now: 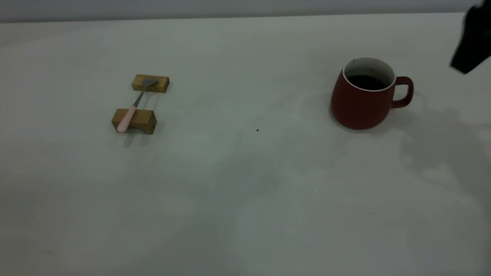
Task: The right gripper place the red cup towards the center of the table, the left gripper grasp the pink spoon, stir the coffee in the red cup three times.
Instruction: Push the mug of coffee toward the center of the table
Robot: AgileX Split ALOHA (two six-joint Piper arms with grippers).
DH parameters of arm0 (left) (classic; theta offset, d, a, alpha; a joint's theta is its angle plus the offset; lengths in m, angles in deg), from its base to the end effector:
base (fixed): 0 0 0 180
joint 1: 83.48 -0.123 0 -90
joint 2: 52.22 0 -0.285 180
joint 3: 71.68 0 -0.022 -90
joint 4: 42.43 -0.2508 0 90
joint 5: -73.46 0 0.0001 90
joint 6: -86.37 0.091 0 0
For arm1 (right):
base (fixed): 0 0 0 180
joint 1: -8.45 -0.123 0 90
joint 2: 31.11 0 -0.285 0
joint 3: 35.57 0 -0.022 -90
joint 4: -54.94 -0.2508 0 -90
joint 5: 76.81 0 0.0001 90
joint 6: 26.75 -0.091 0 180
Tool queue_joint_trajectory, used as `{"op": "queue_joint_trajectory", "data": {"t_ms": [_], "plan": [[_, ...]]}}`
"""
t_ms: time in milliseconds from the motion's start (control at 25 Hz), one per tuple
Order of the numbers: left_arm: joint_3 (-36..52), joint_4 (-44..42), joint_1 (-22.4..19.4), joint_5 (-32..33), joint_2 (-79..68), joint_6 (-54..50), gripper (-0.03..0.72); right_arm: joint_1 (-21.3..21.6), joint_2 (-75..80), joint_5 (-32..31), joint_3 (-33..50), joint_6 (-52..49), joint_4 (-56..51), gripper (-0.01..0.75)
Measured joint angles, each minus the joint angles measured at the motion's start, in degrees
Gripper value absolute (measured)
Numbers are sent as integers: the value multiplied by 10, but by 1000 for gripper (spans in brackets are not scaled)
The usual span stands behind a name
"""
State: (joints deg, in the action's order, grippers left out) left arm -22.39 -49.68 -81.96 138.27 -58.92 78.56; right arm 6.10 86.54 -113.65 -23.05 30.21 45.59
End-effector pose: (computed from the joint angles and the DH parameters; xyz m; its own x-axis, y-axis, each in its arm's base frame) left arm -0.0094 0.0107 0.2686 -0.5016 -0.0683 -0.8624 -0.1135 0.9935 -0.0127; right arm 0.3583 0.0236 0.1423 -0.5839 -0.7809 -0.2222 -0.7798 0.6155 -0.1139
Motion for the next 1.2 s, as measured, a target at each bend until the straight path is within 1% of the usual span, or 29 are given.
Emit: {"op": "queue_joint_trajectory", "data": {"t_ms": [160,400,720,960,1200], "plan": [[0,0,0,0,0,0,403,-1,73,4,-53,62,1,710],[0,0,0,0,0,0,403,-1,143,7,-107,144,2,701],[0,0,0,0,0,0,403,-1,210,10,-168,191,-3,695],[0,0,0,0,0,-1,403,-8,237,21,-176,231,-22,687],[0,0,0,0,0,-1,403,-21,253,48,-176,251,-50,676]]}}
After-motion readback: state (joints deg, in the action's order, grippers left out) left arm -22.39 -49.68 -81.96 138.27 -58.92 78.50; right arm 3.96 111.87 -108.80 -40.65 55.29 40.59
